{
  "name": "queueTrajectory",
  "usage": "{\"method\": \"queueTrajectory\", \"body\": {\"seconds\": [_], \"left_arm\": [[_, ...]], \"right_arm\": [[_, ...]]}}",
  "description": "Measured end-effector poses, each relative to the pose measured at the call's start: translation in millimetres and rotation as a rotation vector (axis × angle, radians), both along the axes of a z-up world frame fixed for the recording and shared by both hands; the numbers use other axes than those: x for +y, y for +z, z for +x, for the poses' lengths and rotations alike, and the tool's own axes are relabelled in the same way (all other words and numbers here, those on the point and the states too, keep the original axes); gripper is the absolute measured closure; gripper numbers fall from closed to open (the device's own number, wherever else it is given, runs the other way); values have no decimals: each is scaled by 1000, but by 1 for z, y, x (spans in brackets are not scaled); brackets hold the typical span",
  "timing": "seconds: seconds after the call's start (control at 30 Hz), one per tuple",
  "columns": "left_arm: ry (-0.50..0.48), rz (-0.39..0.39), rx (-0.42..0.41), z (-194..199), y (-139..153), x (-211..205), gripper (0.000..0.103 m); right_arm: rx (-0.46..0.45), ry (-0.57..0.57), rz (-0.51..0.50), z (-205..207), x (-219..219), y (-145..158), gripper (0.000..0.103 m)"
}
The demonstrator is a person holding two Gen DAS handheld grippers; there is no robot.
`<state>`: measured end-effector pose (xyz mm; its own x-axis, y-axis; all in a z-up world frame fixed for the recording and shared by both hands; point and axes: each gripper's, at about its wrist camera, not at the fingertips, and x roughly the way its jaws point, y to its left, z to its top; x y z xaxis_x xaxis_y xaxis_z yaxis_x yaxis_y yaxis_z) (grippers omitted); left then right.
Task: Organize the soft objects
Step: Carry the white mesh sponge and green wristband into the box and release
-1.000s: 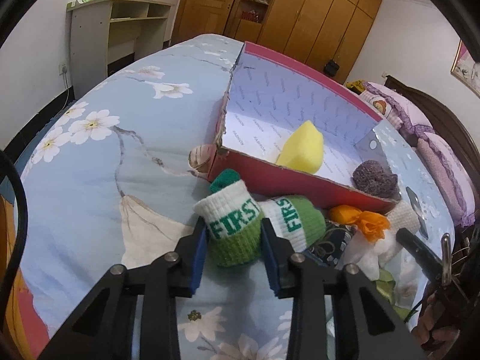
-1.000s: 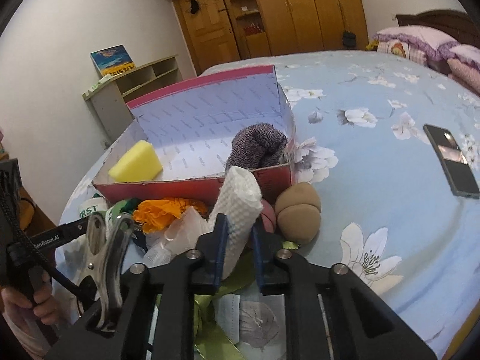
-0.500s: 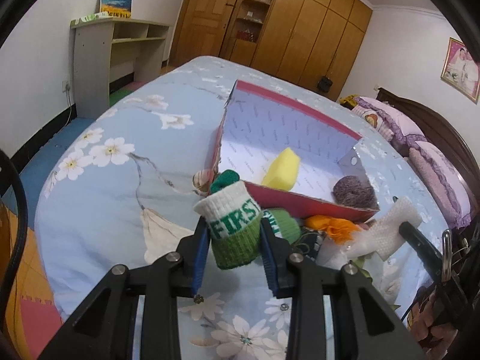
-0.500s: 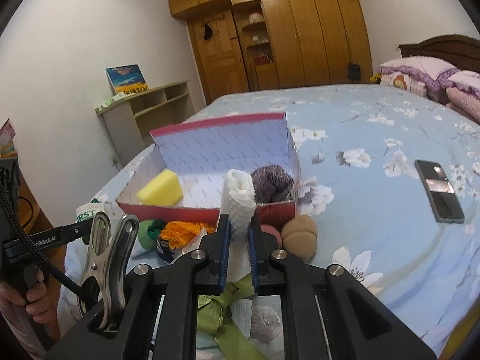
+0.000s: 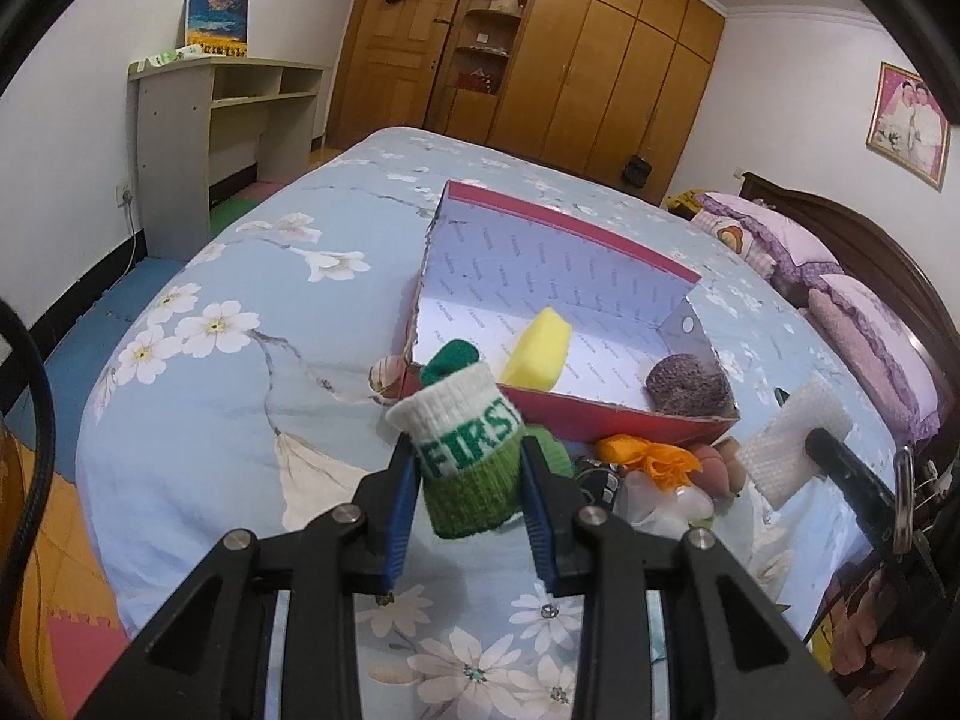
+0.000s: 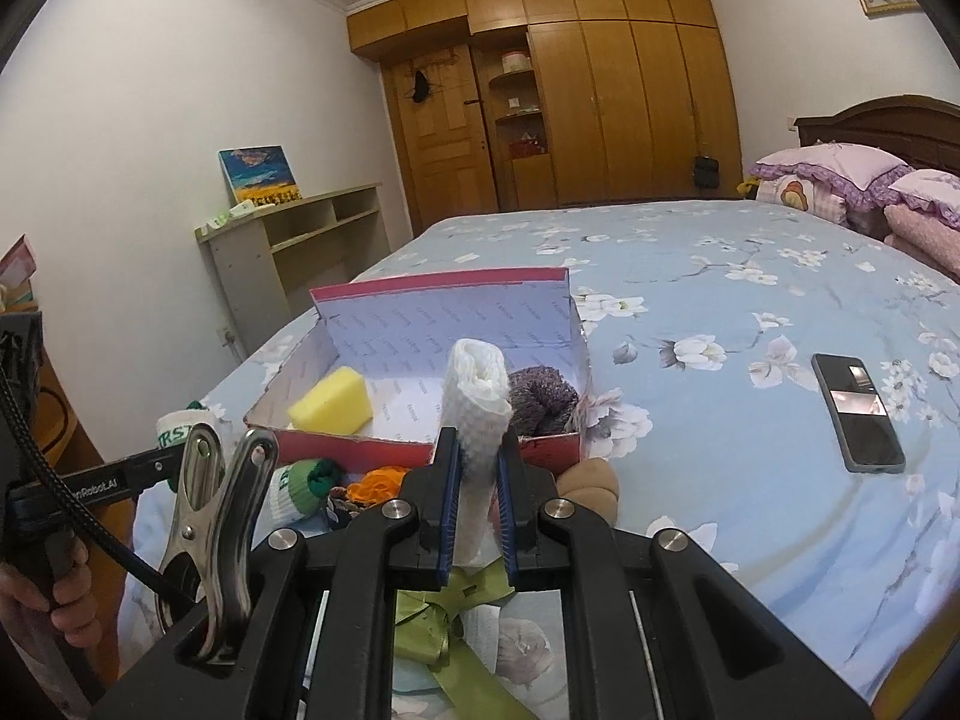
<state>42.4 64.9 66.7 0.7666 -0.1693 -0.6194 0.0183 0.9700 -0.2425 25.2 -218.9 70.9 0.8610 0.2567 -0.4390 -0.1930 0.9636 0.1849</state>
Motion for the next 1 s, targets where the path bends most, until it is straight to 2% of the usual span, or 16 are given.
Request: {"method": "queueTrajectory", "body": {"seconds": [0.57,0.8,1.0], "left_arm": [[-88,117,-60,47,35,-27,69],[-98,132,-42,79,32,-33,69],[-102,136,-24,106,23,-33,69]], "right_arm": [[19,84,-40,32,19,19,90],[7,101,-67,58,30,27,90],[34,114,-50,83,33,21,90]]}}
